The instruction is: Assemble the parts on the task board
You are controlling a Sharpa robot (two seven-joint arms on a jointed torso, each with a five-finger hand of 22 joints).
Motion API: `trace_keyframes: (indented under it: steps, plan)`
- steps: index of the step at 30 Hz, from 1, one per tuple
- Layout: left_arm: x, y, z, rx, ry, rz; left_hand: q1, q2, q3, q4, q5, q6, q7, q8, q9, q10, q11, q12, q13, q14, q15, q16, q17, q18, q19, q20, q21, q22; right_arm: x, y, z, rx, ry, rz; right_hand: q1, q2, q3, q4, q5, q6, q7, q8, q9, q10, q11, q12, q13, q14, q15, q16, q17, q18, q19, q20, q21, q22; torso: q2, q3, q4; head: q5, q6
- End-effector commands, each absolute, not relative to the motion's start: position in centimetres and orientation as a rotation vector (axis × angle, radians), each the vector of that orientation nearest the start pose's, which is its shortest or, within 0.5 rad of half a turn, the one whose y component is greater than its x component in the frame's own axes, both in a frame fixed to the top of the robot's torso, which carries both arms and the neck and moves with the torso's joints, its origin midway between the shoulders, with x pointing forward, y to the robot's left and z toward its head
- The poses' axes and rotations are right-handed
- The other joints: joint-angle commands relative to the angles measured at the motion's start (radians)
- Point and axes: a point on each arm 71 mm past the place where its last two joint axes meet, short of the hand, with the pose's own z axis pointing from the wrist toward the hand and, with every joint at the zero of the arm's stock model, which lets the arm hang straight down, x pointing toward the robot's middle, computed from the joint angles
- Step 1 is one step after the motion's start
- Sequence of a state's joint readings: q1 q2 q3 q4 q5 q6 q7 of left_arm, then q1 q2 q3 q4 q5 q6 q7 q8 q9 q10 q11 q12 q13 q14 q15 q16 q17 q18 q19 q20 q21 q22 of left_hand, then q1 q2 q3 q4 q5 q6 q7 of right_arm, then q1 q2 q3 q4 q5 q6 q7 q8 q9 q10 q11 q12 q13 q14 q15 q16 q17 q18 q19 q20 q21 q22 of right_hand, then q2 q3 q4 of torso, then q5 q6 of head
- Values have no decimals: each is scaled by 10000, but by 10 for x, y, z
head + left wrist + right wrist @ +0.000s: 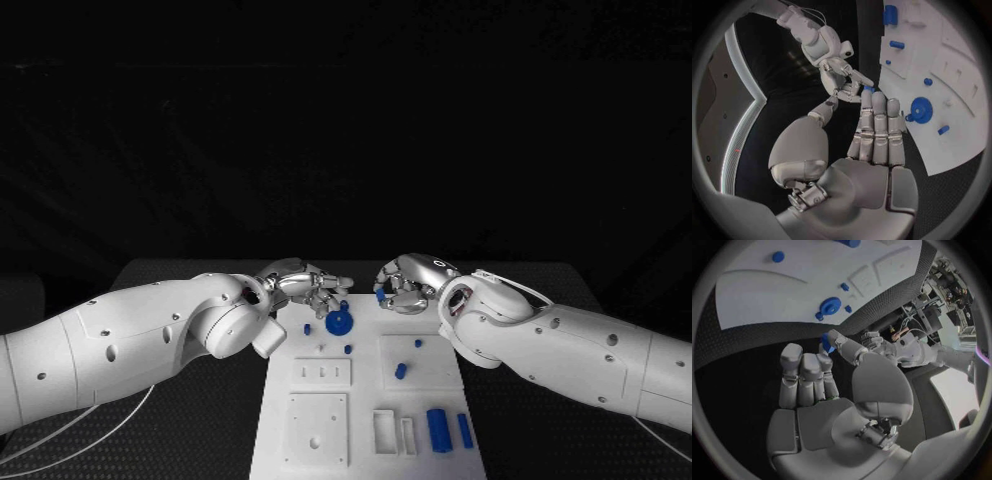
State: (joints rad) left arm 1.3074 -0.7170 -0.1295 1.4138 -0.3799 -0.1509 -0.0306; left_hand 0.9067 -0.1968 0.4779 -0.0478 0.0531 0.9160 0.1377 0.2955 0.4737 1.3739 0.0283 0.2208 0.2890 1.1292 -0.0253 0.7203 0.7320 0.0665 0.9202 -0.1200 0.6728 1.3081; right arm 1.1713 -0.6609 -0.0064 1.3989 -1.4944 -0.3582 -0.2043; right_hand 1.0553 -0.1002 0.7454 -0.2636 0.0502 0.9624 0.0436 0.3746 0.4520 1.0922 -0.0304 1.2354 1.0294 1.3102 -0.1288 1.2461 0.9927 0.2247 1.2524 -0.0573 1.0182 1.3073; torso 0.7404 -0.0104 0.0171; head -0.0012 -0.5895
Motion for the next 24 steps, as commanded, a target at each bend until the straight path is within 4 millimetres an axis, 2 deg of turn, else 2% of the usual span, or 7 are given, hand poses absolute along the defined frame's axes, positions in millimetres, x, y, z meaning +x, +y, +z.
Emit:
trace_keyframes:
  steps: [1,6,13,20,24]
  plan:
    - [507,164,-190,-7330,20098,-11407,-170,-63,50,224,-42,-114,-14,-81,-21,32,-3,47,58,-2,-79,72,21,-1,-29,-102,52,197,503,-137,-190,-1473,16314,5863,-32,-101,68,5,-1,929,357,163,156,48,-6,26,13,-4,-68,-6,12,371,31,-8,22,130,12,-7,11,61,16]
    - [506,160,-191,-7275,20249,-11153,-282,-282,231,668,-40,-191,3,-142,-51,14,7,52,196,-43,-96,162,44,14,-61,-122,140,193,499,-124,-188,-1668,16190,6067,-30,-113,105,13,2,936,358,157,151,56,-5,19,14,1,-68,-10,10,371,39,-5,20,126,8,-12,6,76,7]
    - [505,156,-192,-7195,20428,-10942,-306,-404,327,1053,-40,-199,5,-151,-56,-11,8,54,333,-75,-101,232,49,22,-98,-127,229,190,494,-114,-185,-1837,16113,6300,-31,-127,154,27,5,947,359,149,145,67,-5,11,16,7,-67,-15,6,371,48,-1,16,121,17,-16,1,89,-12]
    - [505,154,-193,-7154,20506,-10964,-191,-334,349,1116,-39,-204,7,-152,-53,-34,11,47,392,-97,-101,256,47,26,-124,-127,268,191,489,-107,-184,-1946,16111,6515,-34,-138,178,33,6,952,359,145,142,74,-4,7,18,10,-66,-17,4,371,54,1,15,119,19,-14,-10,141,-28]
    - [504,153,-193,-7144,20551,-10961,-43,-208,274,1062,-40,-208,11,-149,-47,-53,16,43,451,-118,-95,278,45,21,-161,-119,304,191,488,-104,-183,-1969,16109,6572,-36,-143,189,37,7,954,359,142,140,76,-4,4,19,12,-66,-19,3,371,56,2,14,118,16,-16,-4,128,-24]
